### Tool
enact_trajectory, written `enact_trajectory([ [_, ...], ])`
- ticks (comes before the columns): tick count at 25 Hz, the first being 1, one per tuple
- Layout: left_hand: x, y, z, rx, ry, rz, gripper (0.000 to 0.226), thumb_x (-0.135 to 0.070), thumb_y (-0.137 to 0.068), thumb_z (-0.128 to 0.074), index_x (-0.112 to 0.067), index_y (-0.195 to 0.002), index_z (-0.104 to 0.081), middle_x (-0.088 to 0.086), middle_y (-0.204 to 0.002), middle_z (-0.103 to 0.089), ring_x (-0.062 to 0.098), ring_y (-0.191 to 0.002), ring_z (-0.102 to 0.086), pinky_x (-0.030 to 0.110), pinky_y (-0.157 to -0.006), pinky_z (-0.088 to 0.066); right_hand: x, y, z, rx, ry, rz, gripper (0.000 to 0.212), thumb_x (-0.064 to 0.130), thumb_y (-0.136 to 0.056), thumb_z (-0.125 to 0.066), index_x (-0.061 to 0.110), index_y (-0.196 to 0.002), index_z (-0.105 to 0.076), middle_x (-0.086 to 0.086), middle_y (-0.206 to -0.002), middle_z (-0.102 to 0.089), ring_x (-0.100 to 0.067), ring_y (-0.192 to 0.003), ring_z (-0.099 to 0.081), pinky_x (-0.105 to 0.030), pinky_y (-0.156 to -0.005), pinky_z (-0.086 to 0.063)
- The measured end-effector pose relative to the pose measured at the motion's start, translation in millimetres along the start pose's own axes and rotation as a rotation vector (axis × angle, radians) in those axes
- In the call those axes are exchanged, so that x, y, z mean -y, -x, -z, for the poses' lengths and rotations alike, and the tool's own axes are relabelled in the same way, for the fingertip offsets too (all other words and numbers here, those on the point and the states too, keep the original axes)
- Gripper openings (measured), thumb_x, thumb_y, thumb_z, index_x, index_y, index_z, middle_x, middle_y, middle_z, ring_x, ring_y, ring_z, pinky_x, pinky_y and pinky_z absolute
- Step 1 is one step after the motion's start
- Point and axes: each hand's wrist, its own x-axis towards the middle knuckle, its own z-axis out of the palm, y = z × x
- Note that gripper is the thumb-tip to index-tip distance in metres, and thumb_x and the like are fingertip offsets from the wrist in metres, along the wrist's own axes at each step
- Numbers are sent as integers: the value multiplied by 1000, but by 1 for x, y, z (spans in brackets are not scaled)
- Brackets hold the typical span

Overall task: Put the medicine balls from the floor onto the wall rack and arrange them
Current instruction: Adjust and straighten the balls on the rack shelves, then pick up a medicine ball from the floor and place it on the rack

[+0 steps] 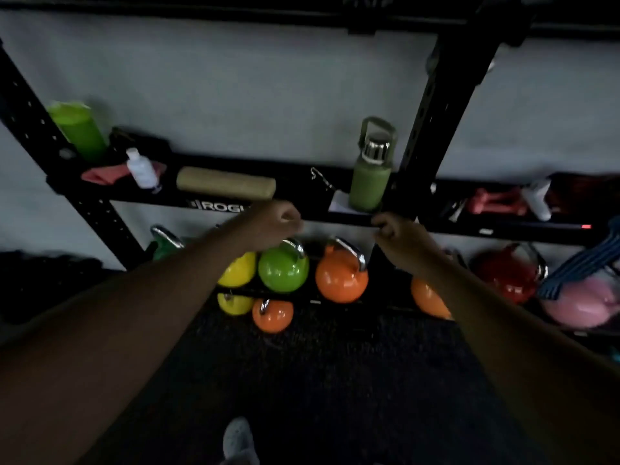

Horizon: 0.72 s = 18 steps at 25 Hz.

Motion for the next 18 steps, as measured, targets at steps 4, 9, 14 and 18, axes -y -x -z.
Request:
enact_trajectory([
  [4, 64, 50, -78, 343, -101, 66, 20, -24, -100, -63, -13, -109, -76, 4, -111, -75, 25, -111, -70, 27, -85, -49, -53, 70, -94, 388, 35, -221, 31, 27, -99, -53, 1, -104, -70, -23, -101, -75, -34, -89, -71, -36, -74, -50],
  [9, 138, 104, -135, 667, -161, 123, 29, -36, -103, -58, -20, -123, -72, 0, -127, -74, 18, -115, -68, 28, -94, -51, -61, 132, -175, 659, -11, -478, 41, 37, -107, -44, 11, -133, -62, -20, -125, -68, -39, -111, -66, -34, -77, -47],
  [14, 213, 141, -153, 920, -245, 96, 40, -38, -105, -54, -19, -138, -64, 5, -140, -65, 22, -125, -63, 39, -107, -51, -27, 188, -250, 634, -50, -650, 44, 35, -108, -39, 12, -139, -59, -17, -138, -62, -35, -121, -61, -36, -89, -48],
  [18, 249, 158, -168, 1083, -330, -12, 47, -37, -106, -52, -18, -149, -55, 4, -154, -54, 20, -138, -54, 36, -115, -45, -9, 241, -295, 513, -140, -776, 39, 32, -105, -41, 19, -135, -64, -10, -142, -62, -31, -128, -58, -33, -98, -45],
])
